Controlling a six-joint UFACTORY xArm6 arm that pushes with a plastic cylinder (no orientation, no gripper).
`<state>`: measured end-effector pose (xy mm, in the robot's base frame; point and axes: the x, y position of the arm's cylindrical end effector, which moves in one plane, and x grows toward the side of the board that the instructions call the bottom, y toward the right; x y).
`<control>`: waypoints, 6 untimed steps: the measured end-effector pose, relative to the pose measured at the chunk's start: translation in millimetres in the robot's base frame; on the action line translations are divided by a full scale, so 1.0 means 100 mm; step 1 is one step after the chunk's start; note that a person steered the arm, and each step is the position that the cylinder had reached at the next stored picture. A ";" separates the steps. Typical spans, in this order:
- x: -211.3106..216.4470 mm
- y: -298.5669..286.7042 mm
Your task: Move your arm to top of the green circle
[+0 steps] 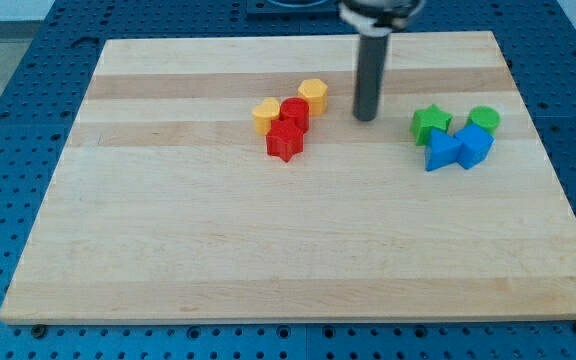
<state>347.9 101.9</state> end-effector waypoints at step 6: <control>0.07 1.16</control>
